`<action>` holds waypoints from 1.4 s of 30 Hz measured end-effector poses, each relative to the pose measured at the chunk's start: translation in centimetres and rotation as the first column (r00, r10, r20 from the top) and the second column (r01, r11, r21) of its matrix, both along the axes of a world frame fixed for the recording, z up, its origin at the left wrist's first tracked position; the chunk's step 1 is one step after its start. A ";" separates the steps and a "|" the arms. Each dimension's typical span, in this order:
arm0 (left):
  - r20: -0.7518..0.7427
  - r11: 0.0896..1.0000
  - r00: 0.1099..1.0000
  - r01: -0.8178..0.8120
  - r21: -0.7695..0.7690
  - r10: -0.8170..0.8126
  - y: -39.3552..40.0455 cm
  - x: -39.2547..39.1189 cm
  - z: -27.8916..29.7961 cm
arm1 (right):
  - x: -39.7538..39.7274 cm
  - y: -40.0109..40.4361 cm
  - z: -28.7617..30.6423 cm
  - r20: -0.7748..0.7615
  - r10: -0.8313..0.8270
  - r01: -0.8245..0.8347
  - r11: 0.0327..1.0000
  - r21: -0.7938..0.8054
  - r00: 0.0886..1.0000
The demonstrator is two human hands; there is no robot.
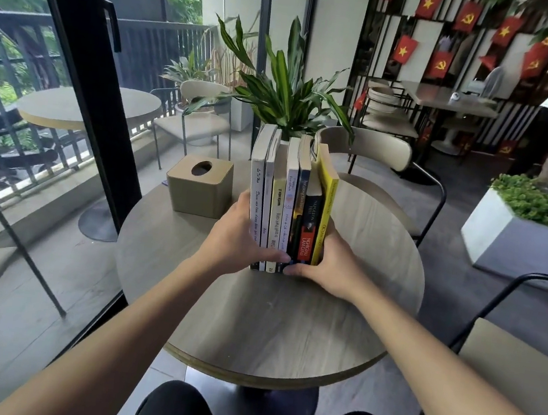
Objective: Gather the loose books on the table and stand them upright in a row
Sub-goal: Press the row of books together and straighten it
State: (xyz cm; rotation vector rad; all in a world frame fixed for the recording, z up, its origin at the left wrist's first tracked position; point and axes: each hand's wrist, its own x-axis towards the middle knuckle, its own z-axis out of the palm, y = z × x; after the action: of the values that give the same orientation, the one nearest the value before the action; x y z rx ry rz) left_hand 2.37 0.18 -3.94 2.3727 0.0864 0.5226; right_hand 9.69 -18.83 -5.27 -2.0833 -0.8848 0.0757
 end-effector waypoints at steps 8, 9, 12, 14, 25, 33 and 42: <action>0.029 1.000 1.000 0.009 0.005 -0.009 0.7 0.0 -0.7 | 0.8 -0.5 -0.5 -0.066 0.006 -0.002 0.998 0.058 0.998; 0.036 1.000 0.999 0.012 0.015 -0.013 0.6 0.0 -0.6 | 0.8 -0.6 -0.5 -0.062 0.014 -0.010 0.998 0.059 0.998; 0.037 1.000 0.999 0.002 0.029 -0.003 0.8 -0.1 -0.7 | 0.9 -0.5 -0.4 -0.036 0.064 -0.062 0.996 0.057 0.997; 0.005 1.000 1.000 0.018 0.023 -0.018 1.0 -0.1 -0.8 | 0.9 0.1 -0.7 -0.010 0.084 -0.083 0.996 0.037 0.996; -0.083 0.999 0.996 -0.023 0.034 0.026 1.3 0.2 -0.8 | 1.7 0.9 -1.6 -0.007 0.020 -0.019 0.994 0.108 1.000; -0.094 1.000 0.995 0.018 0.000 -0.018 0.1 0.9 -0.7 | 1.6 0.1 -2.1 -0.002 -0.060 0.060 0.993 0.106 0.998; -0.097 0.996 0.995 -0.031 -0.082 0.023 0.7 0.2 -1.0 | 1.7 0.8 -1.9 -0.013 -0.018 0.019 0.995 0.102 1.000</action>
State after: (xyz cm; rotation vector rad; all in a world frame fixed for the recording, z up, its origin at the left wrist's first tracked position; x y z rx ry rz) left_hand 2.57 0.86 -4.94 2.3177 0.1805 0.4094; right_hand 11.36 -18.08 -7.17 -1.9935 -0.8445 0.0326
